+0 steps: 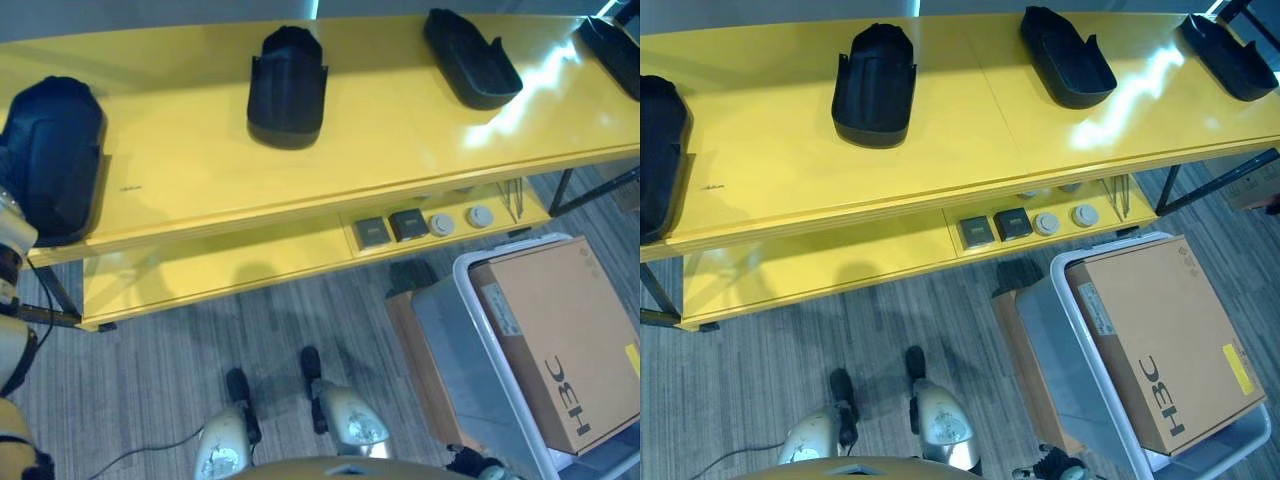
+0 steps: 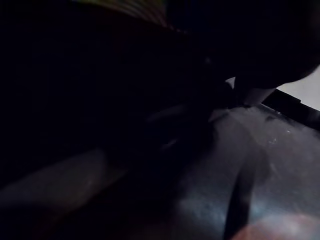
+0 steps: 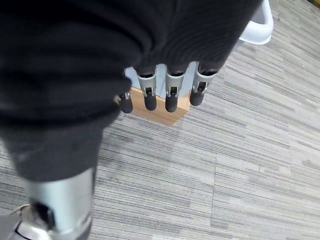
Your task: Move parts from the plastic box to the shelf.
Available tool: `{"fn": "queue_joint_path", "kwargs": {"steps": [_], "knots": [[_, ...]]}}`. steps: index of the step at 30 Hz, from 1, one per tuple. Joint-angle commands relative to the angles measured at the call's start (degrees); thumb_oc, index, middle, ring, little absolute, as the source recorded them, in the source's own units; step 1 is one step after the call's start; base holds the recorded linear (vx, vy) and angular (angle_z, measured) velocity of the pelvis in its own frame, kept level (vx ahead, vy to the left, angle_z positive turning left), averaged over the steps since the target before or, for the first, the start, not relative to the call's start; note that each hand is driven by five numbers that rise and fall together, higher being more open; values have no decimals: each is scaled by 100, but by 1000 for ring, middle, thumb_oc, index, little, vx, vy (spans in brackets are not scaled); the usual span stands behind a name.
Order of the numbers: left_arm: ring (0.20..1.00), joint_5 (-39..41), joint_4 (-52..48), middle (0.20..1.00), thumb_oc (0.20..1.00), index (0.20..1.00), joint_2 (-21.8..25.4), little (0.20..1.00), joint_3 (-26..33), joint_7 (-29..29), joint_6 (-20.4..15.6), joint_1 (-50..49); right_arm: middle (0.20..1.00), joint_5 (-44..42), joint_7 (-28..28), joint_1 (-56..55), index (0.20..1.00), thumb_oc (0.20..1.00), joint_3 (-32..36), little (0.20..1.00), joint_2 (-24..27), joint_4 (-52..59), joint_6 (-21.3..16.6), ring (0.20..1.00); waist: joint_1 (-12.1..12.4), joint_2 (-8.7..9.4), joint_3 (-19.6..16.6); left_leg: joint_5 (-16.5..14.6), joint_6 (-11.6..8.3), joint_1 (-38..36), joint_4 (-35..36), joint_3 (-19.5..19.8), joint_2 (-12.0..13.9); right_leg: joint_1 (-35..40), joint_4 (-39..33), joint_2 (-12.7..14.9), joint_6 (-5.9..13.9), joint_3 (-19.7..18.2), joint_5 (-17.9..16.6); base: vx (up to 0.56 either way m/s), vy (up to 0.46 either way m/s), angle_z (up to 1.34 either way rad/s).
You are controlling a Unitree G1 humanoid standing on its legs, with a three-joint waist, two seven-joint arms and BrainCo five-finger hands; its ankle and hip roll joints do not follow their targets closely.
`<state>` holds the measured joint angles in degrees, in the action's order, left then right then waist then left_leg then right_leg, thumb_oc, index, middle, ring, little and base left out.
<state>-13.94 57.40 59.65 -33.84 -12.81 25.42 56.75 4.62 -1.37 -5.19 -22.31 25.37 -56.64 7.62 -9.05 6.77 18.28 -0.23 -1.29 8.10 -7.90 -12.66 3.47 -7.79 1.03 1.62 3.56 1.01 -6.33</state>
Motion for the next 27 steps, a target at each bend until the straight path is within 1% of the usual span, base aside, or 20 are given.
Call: {"fn": "queue_joint_path", "kwargs": {"steps": [1,2,3,4,5,9,12,14,17,19,20,21,22,23,24,25,26,27], "knots": [[200,-236,192,200,200,200,320,200,-5,-517,259,288,1000,-135,59,-136,1000,1000,-242,1000,263,-11,26,1000,33,-4,-245,-250,383,258,-322,66,-39,-108,379,-86,393,-378,190,-28,-42,1],[200,-201,215,200,200,200,294,200,67,-667,384,303,1000,-126,69,-142,1000,1000,-252,1000,218,42,44,1000,41,49,-227,-258,392,288,-346,82,-45,-117,370,-98,389,-382,171,-21,-49,1],[338,-126,240,338,338,338,281,338,105,-824,413,314,1000,-132,54,-149,1000,1000,-269,1000,199,78,53,1000,40,74,-227,-263,397,290,-342,88,-48,-116,361,-106,392,-381,163,-18,-47,2],[470,-102,247,470,470,470,281,470,109,-858,406,316,1000,-134,52,-150,1000,1000,-272,1000,197,87,60,1000,39,78,-227,-265,398,289,-342,89,-49,-115,359,-107,392,-381,162,-6,-32,-1],[1000,-38,274,1000,1000,1000,275,1000,125,-924,395,339,1000,-137,49,-156,1000,1000,-288,1000,182,111,79,1000,39,97,-235,-271,403,280,-334,85,-50,-104,348,-112,396,-378,155,0,0,0],[1000,338,314,1000,1000,1000,224,1000,234,-1157,292,311,1000,-126,60,-172,1000,1000,-305,1000,146,134,119,1000,43,140,-255,-276,399,268,-346,75,-35,-83,337,-116,399,-362,137,3,-9,0],[1000,999,197,1000,1000,1000,117,1000,521,-1615,115,173,1000,-66,49,-208,1000,1000,-313,1000,97,136,85,1000,57,170,-262,-273,396,214,-315,86,-41,-26,301,-130,396,-361,126,0,0,0],[1000,1316,139,1000,1000,1000,75,1000,706,-1882,-95,143,1000,-53,10,-235,1000,1000,-335,1000,61,164,102,1000,57,184,-282,-273,393,178,-295,86,-44,8,278,-135,395,-354,123,0,-16,1],[1000,1718,-14,1000,1000,1000,76,1000,937,-2172,-633,194,1000,-4,-44,-289,1000,1000,-335,1000,4,145,58,1000,69,187,-347,-280,387,97,-241,94,-50,91,220,-140,396,-339,127,15,-35,1],[1000,1790,-189,1000,1000,1000,111,1000,1013,-2271,-1052,276,1000,66,-52,-338,1000,1000,-312,1000,-10,159,35,1000,71,166,-419,-286,380,-16,-173,92,-58,186,169,-139,405,-320,127,49,-27,3],[1000,1817,-271,1000,1000,1000,136,1000,1005,-2308,-1261,335,1000,89,-63,-354,1000,1000,-321,1000,-13,165,31,1000,73,151,-451,-293,379,-61,-155,86,-63,219,156,-135,408,-311,130,55,-10,3],[1000,2051,-536,1000,1000,1000,163,1000,1022,-2265,-1571,382,1000,134,-81,-403,1000,1000,-310,1000,-9,220,50,1000,83,101,-527,-297,371,-154,-98,83,-73,294,120,-126,415,-294,140,49,-6,2],[1000,2072,-569,1000,1000,1000,164,1000,1034,-2294,-1629,374,1000,132,-81,-407,1000,1000,-308,1000,-7,222,57,1000,84,96,-530,-295,370,-166,-91,82,-75,304,116,-124,416,-293,140,65,16,6],[1000,2270,-822,1000,1000,1000,155,1000,1103,-2223,-1948,352,1000,172,-101,-438,1000,1000,-284,1000,-12,258,87,1000,100,42,-583,-295,361,-231,-53,88,-89,358,94,-111,420,-282,152,87,40,6],[1000,2494,-1309,1000,1000,1000,103,1000,1207,-2191,-2186,238,1000,248,-99,-464,1000,1000,-244,1000,-29,260,111,1000,134,-20,-645,-274,341,-307,10,101,-101,411,83,-90,423,-247,161,108,49,5],[1000,2570,-1684,1000,1000,1000,92,1000,1337,-2168,-2361,102,1000,299,-101,-479,1000,1000,-214,1000,-44,271,126,1000,162,-45,-687,-236,329,-334,58,106,-115,422,66,-70,416,-234,150,134,55,2],[1000,2711,-2438,1000,1000,1000,52,1000,1583,-1962,-2507,-170,1000,386,-121,-524,1000,1000,-163,1000,-108,292,189,1000,222,-92,-757,-219,307,-407,141,131,-138,481,43,-51,419,-198,173,131,55,2],[1000,2937,-3190,1000,1000,1000,-56,1000,1889,-1790,-2467,-527,1000,425,-168,-564,1000,1000,-135,1000,-155,296,237,1000,272,-135,-797,-225,289,-482,207,169,-156,549,31,-36,421,-157,215,118,54,4]]}}
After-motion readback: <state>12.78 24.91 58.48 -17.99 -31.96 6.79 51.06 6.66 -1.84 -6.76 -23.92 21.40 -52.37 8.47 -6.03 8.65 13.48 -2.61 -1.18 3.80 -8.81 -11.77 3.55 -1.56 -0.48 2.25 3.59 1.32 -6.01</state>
